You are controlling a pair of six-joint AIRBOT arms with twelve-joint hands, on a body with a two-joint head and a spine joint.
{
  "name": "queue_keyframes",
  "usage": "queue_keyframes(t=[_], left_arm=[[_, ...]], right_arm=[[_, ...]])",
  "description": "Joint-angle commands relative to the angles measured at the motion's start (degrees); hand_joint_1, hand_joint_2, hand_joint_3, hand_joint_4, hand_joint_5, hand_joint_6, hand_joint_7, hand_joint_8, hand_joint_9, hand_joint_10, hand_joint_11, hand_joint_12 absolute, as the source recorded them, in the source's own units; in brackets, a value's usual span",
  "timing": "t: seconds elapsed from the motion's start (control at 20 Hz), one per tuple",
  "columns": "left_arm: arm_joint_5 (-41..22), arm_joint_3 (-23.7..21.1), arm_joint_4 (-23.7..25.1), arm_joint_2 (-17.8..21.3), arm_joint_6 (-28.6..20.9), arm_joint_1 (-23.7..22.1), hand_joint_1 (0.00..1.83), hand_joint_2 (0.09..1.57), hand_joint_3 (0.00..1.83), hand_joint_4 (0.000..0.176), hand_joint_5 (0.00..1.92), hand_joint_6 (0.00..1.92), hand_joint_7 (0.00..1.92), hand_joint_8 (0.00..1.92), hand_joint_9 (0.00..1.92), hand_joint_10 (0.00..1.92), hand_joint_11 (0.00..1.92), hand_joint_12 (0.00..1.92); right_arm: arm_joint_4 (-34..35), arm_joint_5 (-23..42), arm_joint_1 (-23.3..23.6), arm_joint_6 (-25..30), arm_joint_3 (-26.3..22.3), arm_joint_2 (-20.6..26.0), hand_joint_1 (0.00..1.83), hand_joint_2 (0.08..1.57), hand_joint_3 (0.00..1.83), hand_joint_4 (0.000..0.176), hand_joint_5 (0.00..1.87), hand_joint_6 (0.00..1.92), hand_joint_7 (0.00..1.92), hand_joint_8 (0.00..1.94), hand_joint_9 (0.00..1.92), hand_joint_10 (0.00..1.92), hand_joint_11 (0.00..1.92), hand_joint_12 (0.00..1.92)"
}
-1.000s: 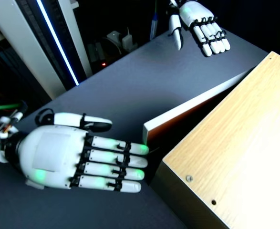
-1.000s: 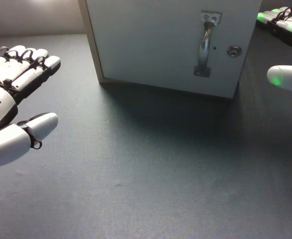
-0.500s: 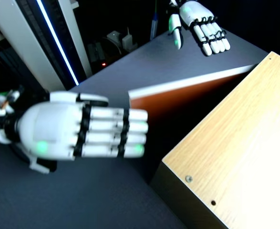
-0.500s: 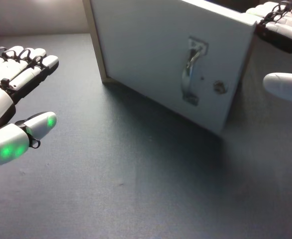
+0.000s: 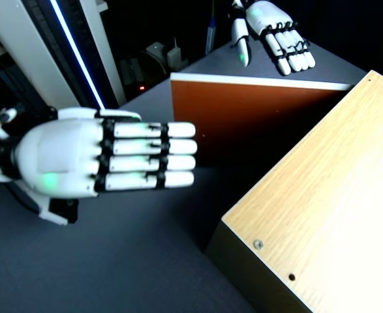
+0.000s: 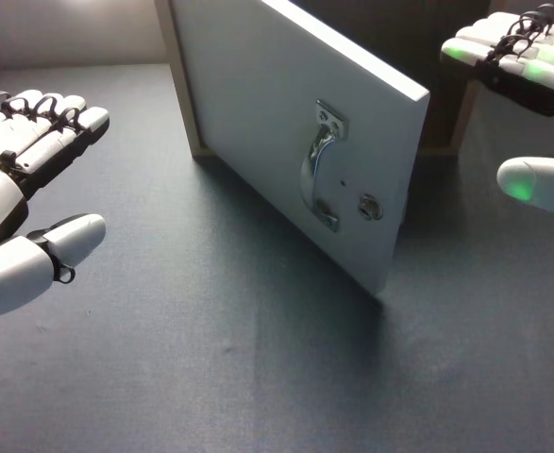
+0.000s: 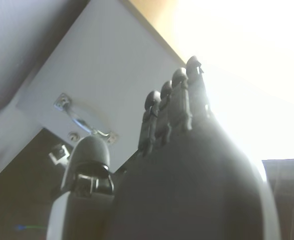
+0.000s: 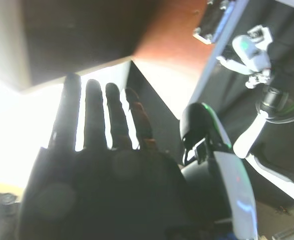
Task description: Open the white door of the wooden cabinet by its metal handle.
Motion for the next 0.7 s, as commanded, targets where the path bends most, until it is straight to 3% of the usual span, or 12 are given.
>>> queue_keyframes(t=[0.0, 0.65], left_arm=[[-7.6, 0.1, 0.0, 0.2, -0.1, -0.3, 0.0, 1.52, 0.01, 0.0, 0.06, 0.0, 0.01, 0.0, 0.0, 0.0, 0.0, 0.0], [-8.7, -0.6, -0.4, 0.6, -0.3, 0.9, 0.0, 1.56, 0.01, 0.0, 0.07, 0.0, 0.0, 0.0, 0.0, 0.0, 0.01, 0.0]], right_arm=[[1.6, 7.0, 0.3, 0.5, -0.3, 0.2, 0.0, 1.42, 0.0, 0.0, 0.02, 0.0, 0.0, 0.0, 0.0, 0.0, 0.01, 0.0], [-3.7, 4.5, 0.3, 2.5, -0.2, -1.6, 0.0, 1.45, 0.01, 0.0, 0.01, 0.0, 0.0, 0.0, 0.0, 0.0, 0.04, 0.02]])
